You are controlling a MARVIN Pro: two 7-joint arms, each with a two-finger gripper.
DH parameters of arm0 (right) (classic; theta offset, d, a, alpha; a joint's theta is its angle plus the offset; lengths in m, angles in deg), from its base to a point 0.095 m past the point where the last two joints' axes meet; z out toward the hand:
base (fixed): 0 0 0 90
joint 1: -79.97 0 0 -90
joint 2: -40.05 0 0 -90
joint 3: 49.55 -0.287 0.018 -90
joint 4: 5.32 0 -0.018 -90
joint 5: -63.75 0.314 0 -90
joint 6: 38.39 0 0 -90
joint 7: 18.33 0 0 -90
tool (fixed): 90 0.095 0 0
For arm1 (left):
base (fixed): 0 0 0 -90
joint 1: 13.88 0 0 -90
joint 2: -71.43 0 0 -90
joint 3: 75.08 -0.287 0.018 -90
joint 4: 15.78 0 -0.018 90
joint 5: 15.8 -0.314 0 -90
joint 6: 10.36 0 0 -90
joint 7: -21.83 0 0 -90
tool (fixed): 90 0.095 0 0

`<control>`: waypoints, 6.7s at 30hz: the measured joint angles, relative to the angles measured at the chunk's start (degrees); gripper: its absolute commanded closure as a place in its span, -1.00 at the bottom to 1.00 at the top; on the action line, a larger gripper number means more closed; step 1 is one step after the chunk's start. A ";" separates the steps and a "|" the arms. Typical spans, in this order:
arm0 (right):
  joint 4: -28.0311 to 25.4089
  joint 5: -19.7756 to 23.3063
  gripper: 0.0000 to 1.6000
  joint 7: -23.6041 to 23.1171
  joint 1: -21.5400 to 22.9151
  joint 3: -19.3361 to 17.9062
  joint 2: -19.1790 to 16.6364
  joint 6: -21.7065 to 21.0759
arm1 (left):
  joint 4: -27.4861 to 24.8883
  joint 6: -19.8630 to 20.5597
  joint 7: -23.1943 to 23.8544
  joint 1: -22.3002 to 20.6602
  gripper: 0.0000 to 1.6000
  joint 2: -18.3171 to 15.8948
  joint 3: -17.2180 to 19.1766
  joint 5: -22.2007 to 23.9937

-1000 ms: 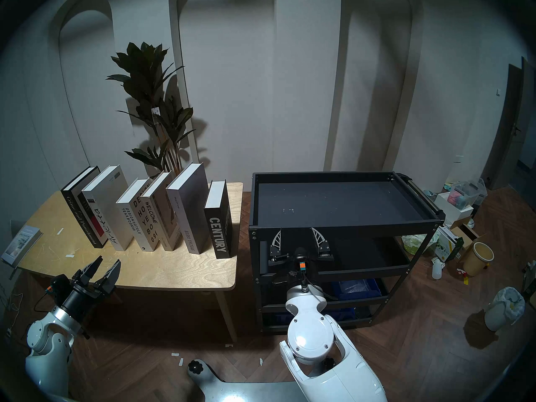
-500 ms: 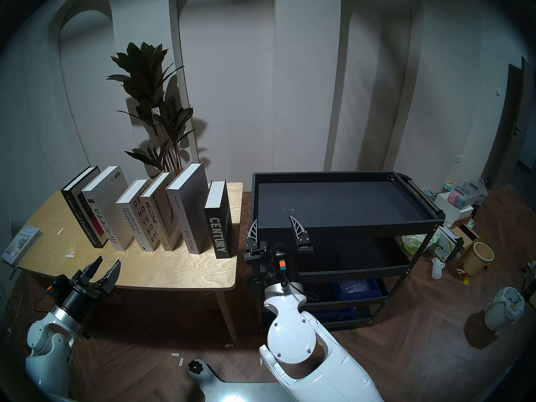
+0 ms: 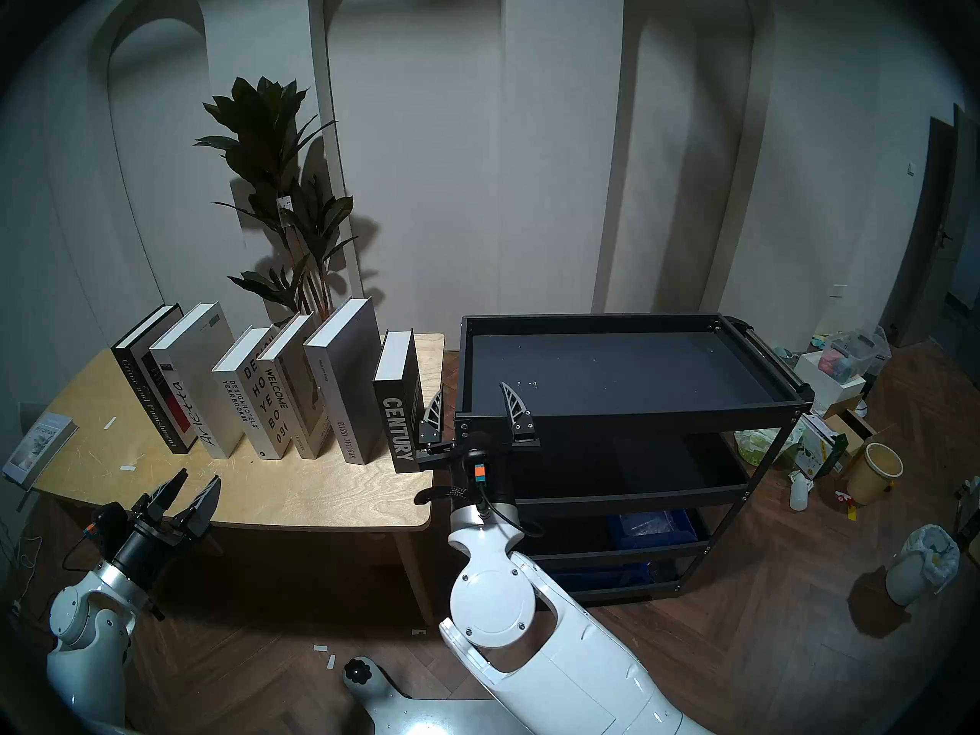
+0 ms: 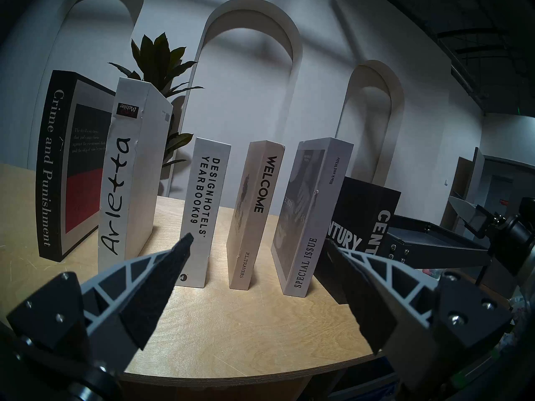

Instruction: Move the books from the display table onto the shelf, standing them upright with spines facing out and tallest at one end

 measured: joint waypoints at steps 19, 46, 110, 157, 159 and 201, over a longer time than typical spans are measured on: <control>10.22 -1.08 -1.00 7.17 11.53 10.70 3.73 0.92 | 0.05 0.00 0.09 -0.05 -1.00 0.00 -0.01 0.03; 32.05 10.20 -1.00 22.58 24.76 19.68 15.54 2.74 | 0.01 0.00 0.12 -0.05 -1.00 0.01 0.00 0.03; 30.80 6.59 1.00 28.17 34.31 14.18 9.96 8.54 | 0.17 0.00 0.20 -0.12 -1.00 0.00 -0.01 0.04; 21.45 10.74 1.00 19.78 31.43 -18.91 -21.52 2.79 | 1.58 0.01 0.61 -0.68 -1.00 -0.02 -0.09 0.15; 21.61 11.14 1.00 19.02 30.88 -19.69 -22.51 2.67 | 1.64 0.01 0.63 -0.70 -1.00 -0.02 -0.10 0.15; 22.25 22.19 1.00 -8.55 15.99 -26.04 -44.61 11.67 | 2.30 0.01 1.09 -1.28 -1.00 -0.03 -0.17 0.23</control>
